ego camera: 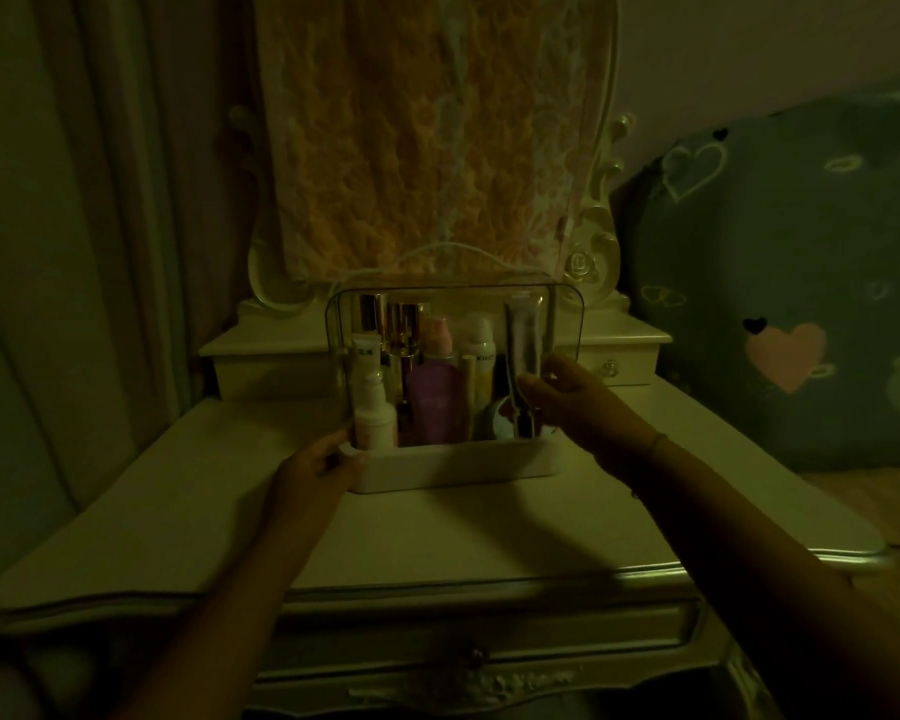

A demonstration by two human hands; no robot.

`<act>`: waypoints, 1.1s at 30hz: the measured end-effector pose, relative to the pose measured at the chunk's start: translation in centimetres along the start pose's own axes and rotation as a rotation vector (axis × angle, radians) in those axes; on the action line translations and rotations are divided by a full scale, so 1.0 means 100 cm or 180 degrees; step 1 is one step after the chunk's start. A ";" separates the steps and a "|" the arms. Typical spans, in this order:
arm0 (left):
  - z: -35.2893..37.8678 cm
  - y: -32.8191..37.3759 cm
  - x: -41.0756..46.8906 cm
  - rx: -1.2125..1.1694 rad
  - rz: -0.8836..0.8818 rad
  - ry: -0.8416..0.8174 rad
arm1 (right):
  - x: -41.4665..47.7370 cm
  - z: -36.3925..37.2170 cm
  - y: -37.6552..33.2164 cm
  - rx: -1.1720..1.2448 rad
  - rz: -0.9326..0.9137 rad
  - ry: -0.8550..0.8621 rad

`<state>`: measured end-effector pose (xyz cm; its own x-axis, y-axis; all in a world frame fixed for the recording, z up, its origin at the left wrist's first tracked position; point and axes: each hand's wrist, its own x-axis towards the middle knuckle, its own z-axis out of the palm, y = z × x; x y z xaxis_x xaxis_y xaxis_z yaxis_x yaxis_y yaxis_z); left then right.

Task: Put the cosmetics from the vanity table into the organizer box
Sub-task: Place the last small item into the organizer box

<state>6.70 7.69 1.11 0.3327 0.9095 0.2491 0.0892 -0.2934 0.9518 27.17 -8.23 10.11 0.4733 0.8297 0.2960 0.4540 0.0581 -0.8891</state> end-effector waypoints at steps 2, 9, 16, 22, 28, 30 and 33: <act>0.000 0.000 -0.001 -0.0047 -0.0011 0.0002 | 0.010 0.005 -0.005 -0.0255 -0.0121 0.0112; -0.001 -0.001 0.001 -0.0069 -0.0035 -0.0011 | 0.034 0.014 -0.001 -0.0287 -0.0213 0.0283; -0.002 -0.003 0.002 -0.0059 0.0032 -0.0013 | 0.042 0.019 0.018 -0.0553 -0.0050 0.0157; -0.001 -0.002 0.002 -0.0045 0.0043 0.0016 | 0.044 0.023 0.025 -0.0849 0.0066 -0.0030; 0.000 0.000 0.001 -0.0095 0.0023 0.0038 | 0.048 0.023 0.024 -0.1161 0.0030 -0.0211; 0.001 0.000 0.001 -0.0109 0.0042 0.0037 | 0.048 0.023 0.023 -0.1196 0.0027 -0.0252; 0.000 -0.001 0.001 -0.0131 0.0024 0.0041 | 0.047 0.023 0.022 -0.1182 0.0030 -0.0232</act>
<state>6.75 7.82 1.02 0.3212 0.9111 0.2582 0.0480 -0.2880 0.9564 28.68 -2.92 8.72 0.4299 0.8673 0.2509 0.6990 -0.1438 -0.7005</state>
